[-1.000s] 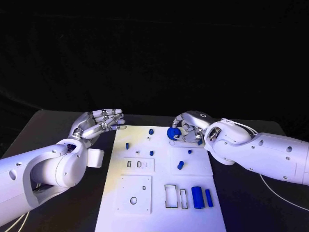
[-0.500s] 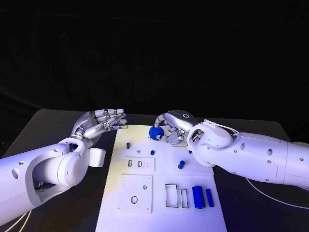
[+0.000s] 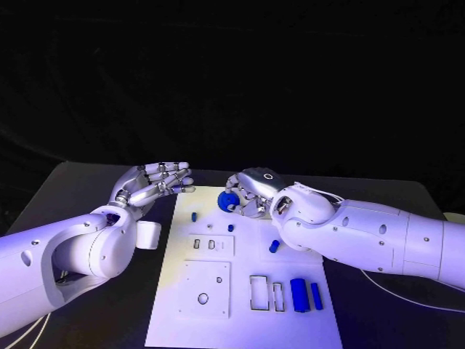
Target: Assemble the parts on the task board
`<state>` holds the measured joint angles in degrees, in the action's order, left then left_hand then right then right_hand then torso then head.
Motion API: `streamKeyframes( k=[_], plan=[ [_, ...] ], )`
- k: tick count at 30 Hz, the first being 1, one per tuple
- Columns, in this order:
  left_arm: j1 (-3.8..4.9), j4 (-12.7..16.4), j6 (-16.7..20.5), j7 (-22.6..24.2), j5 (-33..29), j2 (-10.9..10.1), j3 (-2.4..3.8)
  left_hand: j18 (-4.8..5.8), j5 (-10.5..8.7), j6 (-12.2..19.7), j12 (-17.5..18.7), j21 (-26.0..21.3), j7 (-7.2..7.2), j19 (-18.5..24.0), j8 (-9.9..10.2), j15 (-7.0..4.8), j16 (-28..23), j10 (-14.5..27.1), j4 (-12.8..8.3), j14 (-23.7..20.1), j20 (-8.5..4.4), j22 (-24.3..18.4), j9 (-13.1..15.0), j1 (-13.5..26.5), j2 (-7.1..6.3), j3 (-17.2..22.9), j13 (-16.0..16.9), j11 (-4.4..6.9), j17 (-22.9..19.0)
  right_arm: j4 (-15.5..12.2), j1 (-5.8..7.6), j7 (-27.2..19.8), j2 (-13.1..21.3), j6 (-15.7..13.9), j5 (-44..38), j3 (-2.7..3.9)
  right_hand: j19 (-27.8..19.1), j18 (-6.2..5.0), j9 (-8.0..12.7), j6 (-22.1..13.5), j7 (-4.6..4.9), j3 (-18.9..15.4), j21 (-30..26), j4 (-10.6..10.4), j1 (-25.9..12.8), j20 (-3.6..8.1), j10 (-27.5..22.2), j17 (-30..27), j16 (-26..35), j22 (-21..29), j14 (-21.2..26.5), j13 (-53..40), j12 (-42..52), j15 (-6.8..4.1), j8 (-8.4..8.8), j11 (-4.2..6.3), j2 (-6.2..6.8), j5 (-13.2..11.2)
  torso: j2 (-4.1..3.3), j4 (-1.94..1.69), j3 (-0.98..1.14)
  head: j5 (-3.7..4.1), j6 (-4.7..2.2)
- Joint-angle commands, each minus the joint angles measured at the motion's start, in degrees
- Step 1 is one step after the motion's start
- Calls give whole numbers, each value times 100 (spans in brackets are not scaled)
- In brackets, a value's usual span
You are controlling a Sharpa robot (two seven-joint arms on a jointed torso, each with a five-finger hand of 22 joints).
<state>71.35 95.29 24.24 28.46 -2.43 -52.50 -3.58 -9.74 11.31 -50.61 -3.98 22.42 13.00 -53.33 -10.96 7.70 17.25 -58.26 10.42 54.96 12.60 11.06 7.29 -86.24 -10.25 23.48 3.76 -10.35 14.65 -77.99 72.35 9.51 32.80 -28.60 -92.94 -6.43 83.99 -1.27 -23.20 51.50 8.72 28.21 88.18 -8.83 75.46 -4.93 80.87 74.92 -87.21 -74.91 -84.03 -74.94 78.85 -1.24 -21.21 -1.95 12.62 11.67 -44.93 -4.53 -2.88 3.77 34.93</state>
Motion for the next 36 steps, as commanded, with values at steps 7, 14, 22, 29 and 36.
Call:
streamKeyframes(
  k=[7,14,22,29,36],
  plan=[
    [6,5,-109,21,-11,19,5,-28,-19,24,32,39,23,40,25,-1,6,40,-38,-57,-3,6,-9,-8,44,6,-8,-6,9,153,-44,37,-132,88,-126,-7,451,70,-76,215,-196,20,31,-5,-19,40,3,657,-6,-1323,-434,-251,-12,-54,-26,-15,-39,26,3,13,4,-16,10],
    [7,5,-109,17,-11,19,5,-27,-20,22,29,55,24,49,25,0,7,43,-53,-60,-3,16,-9,-8,47,15,-7,-7,14,264,-54,38,-195,198,-124,-14,448,68,-70,178,-177,34,26,-20,-82,35,-12,646,-2,-1319,-432,-238,-30,-43,5,-30,-1,4,6,12,3,-14,5],
    [7,4,-108,11,-11,17,5,-26,-20,21,28,60,24,53,25,0,7,44,-58,-61,-4,20,-10,-8,48,18,-6,-7,15,353,-58,60,-241,322,-119,-28,420,58,-46,48,-121,23,-4,-68,-223,9,-105,649,-3,-1285,-431,-137,-137,-6,105,-78,71,-115,3,14,7,-16,10],
    [7,4,-106,6,-11,16,5,-26,-20,21,28,60,24,53,25,0,7,44,-58,-61,-4,20,-10,-8,48,18,-6,-7,15,405,-60,13,-271,369,-61,-37,395,49,93,-410,39,-230,-33,-213,-468,-110,-236,664,-11,-1259,-430,-29,-257,129,481,-230,177,-161,4,12,7,-16,20],
    [7,2,-103,0,-11,13,5,-26,-20,21,28,60,24,53,25,0,7,44,-58,-61,-4,20,-10,-8,48,18,-6,-7,15,378,-63,-18,-250,377,-36,-42,411,54,88,-279,21,-351,-19,-277,-485,-129,-218,672,-16,-1279,-431,-61,-227,130,460,-221,123,-123,4,11,6,-20,24]
  ],
)
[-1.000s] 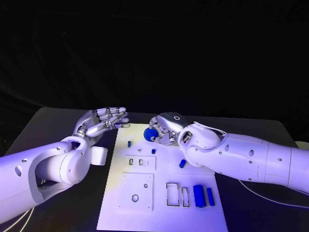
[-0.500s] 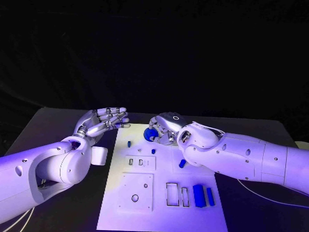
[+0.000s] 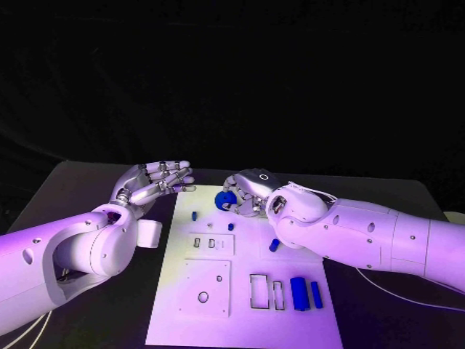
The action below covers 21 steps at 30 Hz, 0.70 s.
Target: Assemble the parts on the task board
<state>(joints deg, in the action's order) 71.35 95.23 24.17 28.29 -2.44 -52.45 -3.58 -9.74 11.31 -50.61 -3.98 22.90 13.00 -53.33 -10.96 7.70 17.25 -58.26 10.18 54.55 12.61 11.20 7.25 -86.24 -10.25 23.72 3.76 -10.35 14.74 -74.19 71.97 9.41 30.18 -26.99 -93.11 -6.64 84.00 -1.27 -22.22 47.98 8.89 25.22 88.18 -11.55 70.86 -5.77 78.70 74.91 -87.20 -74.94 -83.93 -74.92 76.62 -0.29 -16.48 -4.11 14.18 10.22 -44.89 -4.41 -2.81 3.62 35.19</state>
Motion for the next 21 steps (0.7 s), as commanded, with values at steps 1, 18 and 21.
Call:
streamKeyframes(
  k=[1,18,21],
  plan=[
    [7,8,-95,17,-10,8,5,-26,-20,21,28,12,24,53,25,1,7,44,-34,-20,-4,6,-6,-8,48,-6,-6,-7,6,-5,-26,-9,18,212,-17,-22,410,54,-13,105,-2,-60,-19,-10,-16,-43,7,670,-16,-1276,-440,-72,5,32,-22,0,-45,35,1,0,-1,-7,-2],
    [7,5,-92,14,-10,3,5,-24,-21,23,28,21,28,61,27,3,5,48,-41,-24,-3,12,-6,-1,46,-4,-6,-9,8,-118,-51,-55,79,2,-13,-24,446,68,-24,223,-30,-78,18,-4,43,-32,53,687,-23,-1320,-443,-126,56,13,-59,24,-80,79,-2,2,2,-11,11],
    [7,4,-93,11,-10,2,5,-24,-21,23,28,21,28,61,27,3,5,48,-41,-24,-3,12,-6,-1,46,-4,-6,-9,8,-131,-55,-44,82,-38,-15,-24,454,70,-25,227,-30,-79,26,-3,45,-32,57,693,-25,-1329,-444,-130,60,12,-60,25,-80,80,-3,3,0,-14,11]
  ],
)
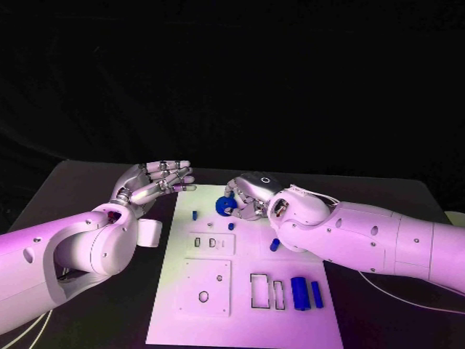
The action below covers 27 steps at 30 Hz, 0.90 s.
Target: Assemble the parts on the task board
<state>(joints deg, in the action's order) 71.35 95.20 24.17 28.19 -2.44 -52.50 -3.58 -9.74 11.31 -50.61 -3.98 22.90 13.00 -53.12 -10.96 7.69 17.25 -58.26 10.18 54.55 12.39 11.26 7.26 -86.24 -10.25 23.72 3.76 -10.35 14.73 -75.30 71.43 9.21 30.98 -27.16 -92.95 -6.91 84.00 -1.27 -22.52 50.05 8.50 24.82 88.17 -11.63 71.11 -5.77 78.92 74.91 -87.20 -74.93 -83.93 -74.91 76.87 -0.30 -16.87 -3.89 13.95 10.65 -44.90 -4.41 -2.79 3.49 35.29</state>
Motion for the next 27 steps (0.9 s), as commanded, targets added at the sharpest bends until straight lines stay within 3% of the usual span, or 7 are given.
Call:
streamKeyframes(
  k=[1,7,9,13,20,25,27],
  plan=[
    [7,7,-93,20,-10,7,5,-24,-21,23,28,21,28,40,27,3,5,47,-41,-25,18,6,-7,-1,46,-4,-6,-10,9,-20,-1,-20,3,-29,-31,3,455,71,5,21,8,-40,28,5,21,-32,32,690,-24,-1332,-444,-128,33,12,-22,4,-57,37,-2,2,-2,-2,2],
    [7,5,-91,15,-10,6,5,-23,-21,27,28,31,31,51,30,6,2,54,-49,-32,19,12,-9,5,46,0,-7,-12,11,-2,-3,4,4,-78,-27,3,445,67,21,-16,13,-92,16,-17,4,-26,5,685,-23,-1320,-442,-95,1,10,13,2,-34,-1,-2,0,-4,4,5],
    [7,6,-90,13,-10,5,5,-23,-21,27,28,31,31,51,30,6,2,54,-49,-32,19,12,-9,5,46,0,-7,-12,11,9,-3,12,2,-85,-22,3,436,64,62,-166,46,-158,6,-50,-7,-31,-44,686,-23,-1310,-441,-45,-52,25,115,-24,-33,-64,1,2,-4,5,6],
    [7,7,-91,8,-10,4,6,-20,-22,34,30,41,36,64,35,10,-2,63,-58,-43,20,19,-12,13,44,3,-7,-16,13,24,-4,31,1,-59,-4,3,424,59,156,-387,144,-615,-12,-208,118,-111,-171,698,-29,-1296,-441,79,-180,96,350,-112,-144,-107,-2,-5,-3,9,5],
    [7,8,-96,-5,-10,-1,6,-18,-23,39,31,48,40,73,39,13,-5,71,-62,-49,21,23,-13,21,43,4,-8,-20,15,-14,-3,36,66,26,98,3,434,62,173,-268,129,-930,-4,-466,133,-116,-129,711,-36,-1310,-442,36,-132,108,372,-109,-292,-78,2,-2,-2,5,5],
    [7,6,-114,-14,-10,-15,5,-16,-22,47,32,56,45,85,44,17,-8,81,-66,-57,23,29,-16,32,43,6,-8,-24,17,-277,11,-270,432,-340,642,18,478,78,167,-122,87,-920,44,-476,160,-95,9,745,-49,-1362,-451,-116,21,79,332,-72,-410,117,9,1,7,26,-13],
    [7,5,-119,-10,-10,-33,5,-15,-23,49,32,58,45,89,45,18,-9,84,-68,-60,24,31,-17,36,43,7,-8,-25,18,-449,51,-608,704,-408,1155,34,488,82,167,-106,83,-896,55,-455,203,-90,37,761,-54,-1374,-455,-149,52,74,328,-65,-419,141,14,32,11,19,-31]
  ],
)
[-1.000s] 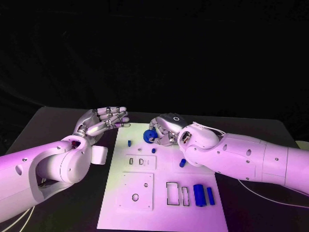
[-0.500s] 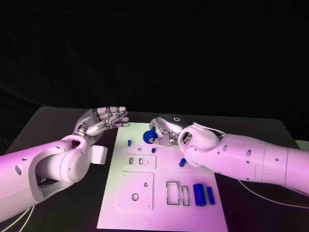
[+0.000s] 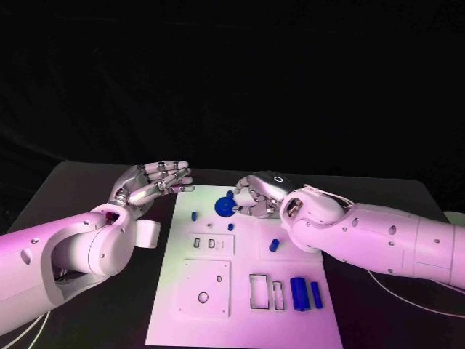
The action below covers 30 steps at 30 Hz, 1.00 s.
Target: Assemble the parts on the task board
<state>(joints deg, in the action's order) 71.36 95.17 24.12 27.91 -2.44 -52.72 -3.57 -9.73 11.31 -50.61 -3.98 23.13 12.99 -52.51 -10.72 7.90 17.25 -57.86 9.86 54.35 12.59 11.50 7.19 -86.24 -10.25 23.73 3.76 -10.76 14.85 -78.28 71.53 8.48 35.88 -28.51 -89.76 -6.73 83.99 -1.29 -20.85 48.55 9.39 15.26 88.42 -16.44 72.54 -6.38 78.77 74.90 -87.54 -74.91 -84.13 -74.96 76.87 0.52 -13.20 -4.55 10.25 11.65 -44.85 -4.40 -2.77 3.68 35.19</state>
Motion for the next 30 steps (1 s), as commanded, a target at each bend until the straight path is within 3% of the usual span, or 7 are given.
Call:
streamKeyframes(
  k=[1,6,10,18,20,25,30],
  plan=[
    [7,6,-119,21,-11,-18,4,-15,-23,49,32,36,46,29,22,-2,-9,44,-35,-40,5,7,-9,36,43,6,-8,15,6,-199,61,-665,302,-260,1011,20,483,81,4,47,-6,145,25,123,227,-20,116,782,-28,-1370,-439,-224,129,-17,-32,7,-82,63,11,38,12,-5,-22],
    [7,6,-145,30,-12,-58,4,-14,-25,49,30,41,43,38,22,-1,-7,44,-35,-39,7,10,-10,49,39,3,-7,15,9,-521,197,-1502,986,25,2056,35,398,48,22,81,8,297,-73,300,496,-14,70,845,-48,-1273,-450,-200,101,-12,-18,-1,-54,2,32,139,47,-1,-76],
    [7,3,-154,22,-10,-67,3,-14,-25,39,21,51,36,54,17,-4,2,34,-39,-26,8,17,-8,65,40,4,-4,21,18,-650,244,-1771,1427,274,2395,37,402,50,35,79,15,322,-68,372,569,-20,46,885,-60,-1280,-456,-183,83,-4,0,-9,19,-11,46,184,84,17,-87],
    [6,-2,-213,-3,1,-57,2,-21,-24,-23,-9,97,12,111,-15,-23,34,-39,-79,18,6,47,4,89,49,34,6,46,48,-503,187,-1998,1994,605,2639,23,411,55,60,53,30,377,-57,472,683,-29,45,913,-68,-1294,-460,-186,84,7,42,-20,87,-9,40,252,166,83,-77],
    [6,-9,-227,-7,4,-54,2,-21,-24,-23,-9,97,12,111,-15,-23,34,-39,-79,18,6,47,4,89,49,34,6,46,48,-403,142,-2041,2060,653,2698,19,414,56,68,43,32,391,-55,501,715,-31,43,924,-72,-1297,-462,-185,83,9,55,-22,109,-1,41,249,166,90,-68],
    [5,-30,-246,-14,7,-45,1,-21,-25,-44,-17,106,3,137,-25,-27,40,-67,-90,26,7,54,8,97,48,45,7,54,56,-219,67,-2081,2099,720,2767,15,415,56,80,24,38,415,-53,532,746,-35,45,933,-75,-1300,-464,-190,87,13,78,-27,129,32,30,255,203,79,-52],
    [5,-50,-258,-17,9,-32,1,-21,-25,-44,-17,106,3,137,-25,-27,40,-67,-90,26,7,54,8,97,48,45,7,54,56,-82,20,-2079,2077,797,2793,12,408,53,93,-10,47,428,-62,547,752,-39,34,935,-76,-1292,-464,-179,75,19,107,-35,148,64,30,229,198,86,-25]
  ],
)
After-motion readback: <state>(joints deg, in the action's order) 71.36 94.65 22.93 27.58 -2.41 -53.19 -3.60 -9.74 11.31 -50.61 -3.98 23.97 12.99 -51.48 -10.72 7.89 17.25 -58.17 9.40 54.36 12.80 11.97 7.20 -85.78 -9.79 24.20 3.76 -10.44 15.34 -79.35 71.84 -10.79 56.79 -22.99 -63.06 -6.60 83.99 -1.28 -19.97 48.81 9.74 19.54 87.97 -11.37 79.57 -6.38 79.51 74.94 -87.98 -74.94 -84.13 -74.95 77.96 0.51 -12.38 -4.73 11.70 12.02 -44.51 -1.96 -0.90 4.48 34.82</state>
